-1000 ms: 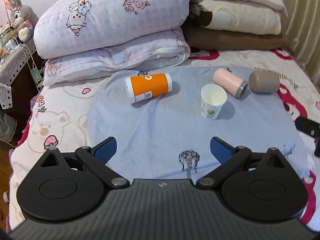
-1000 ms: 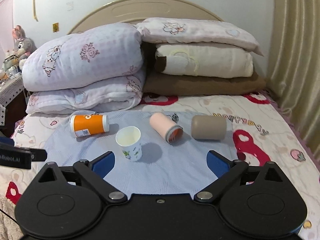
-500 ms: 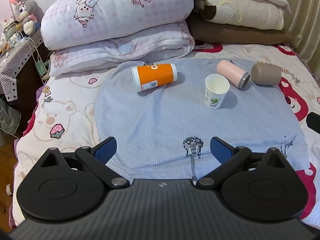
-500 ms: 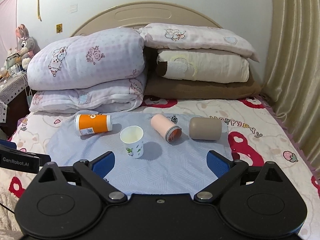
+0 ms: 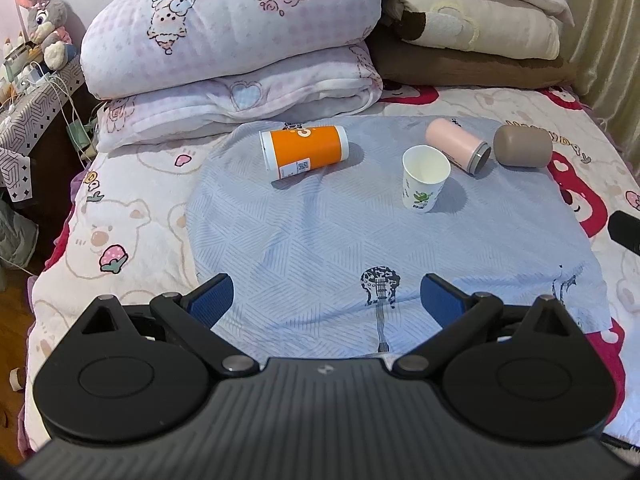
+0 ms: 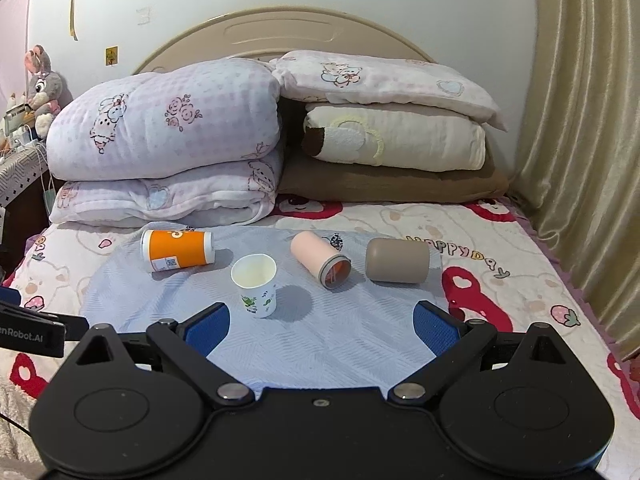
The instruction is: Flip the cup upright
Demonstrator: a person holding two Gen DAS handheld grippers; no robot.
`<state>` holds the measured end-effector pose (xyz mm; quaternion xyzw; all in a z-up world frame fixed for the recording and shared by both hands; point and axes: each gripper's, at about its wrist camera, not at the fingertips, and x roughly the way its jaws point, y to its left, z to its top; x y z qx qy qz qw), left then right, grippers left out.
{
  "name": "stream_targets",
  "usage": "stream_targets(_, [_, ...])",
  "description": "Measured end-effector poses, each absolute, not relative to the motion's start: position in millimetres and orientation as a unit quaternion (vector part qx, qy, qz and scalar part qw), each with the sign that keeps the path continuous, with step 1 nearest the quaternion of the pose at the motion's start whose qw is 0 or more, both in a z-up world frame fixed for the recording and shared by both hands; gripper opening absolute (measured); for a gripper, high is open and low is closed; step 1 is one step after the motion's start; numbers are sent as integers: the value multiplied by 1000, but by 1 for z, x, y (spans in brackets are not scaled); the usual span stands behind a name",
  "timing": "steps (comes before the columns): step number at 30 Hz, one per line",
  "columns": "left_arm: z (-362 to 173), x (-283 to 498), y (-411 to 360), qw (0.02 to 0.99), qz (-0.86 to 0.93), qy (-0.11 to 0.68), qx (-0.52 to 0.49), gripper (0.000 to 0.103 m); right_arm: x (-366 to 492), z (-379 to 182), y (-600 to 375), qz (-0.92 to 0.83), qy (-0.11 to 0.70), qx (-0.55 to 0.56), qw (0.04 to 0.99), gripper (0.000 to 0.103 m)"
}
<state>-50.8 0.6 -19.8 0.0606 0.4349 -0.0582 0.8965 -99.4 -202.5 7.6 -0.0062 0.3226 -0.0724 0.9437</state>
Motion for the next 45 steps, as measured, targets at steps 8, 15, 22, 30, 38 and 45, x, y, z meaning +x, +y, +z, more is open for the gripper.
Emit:
stream_targets(8, [-19, -53, 0, 897, -63, 434, 63, 101, -97, 10, -204, -84, 322, -10, 943, 100])
stream_targets(15, [-19, -52, 2, 896, -59, 435, 63, 101, -94, 6, -203, -84, 332, -2, 940, 100])
stream_targets(22, [-21, -49, 5, 895, -52, 439, 60, 101, -94, 5, -204, -87, 332, -3, 939, 100])
stream_targets(30, [-24, -47, 9, 892, -42, 445, 63, 101, -94, 5, -205, -92, 332, -1, 939, 100])
stream_targets(38, [-24, -44, 10, 892, -44, 446, 59, 101, -93, 3, -205, -91, 336, -3, 937, 100])
stream_targets(45, [-24, -44, 12, 891, -43, 447, 60, 101, -91, 3, -207, -96, 338, -3, 936, 100])
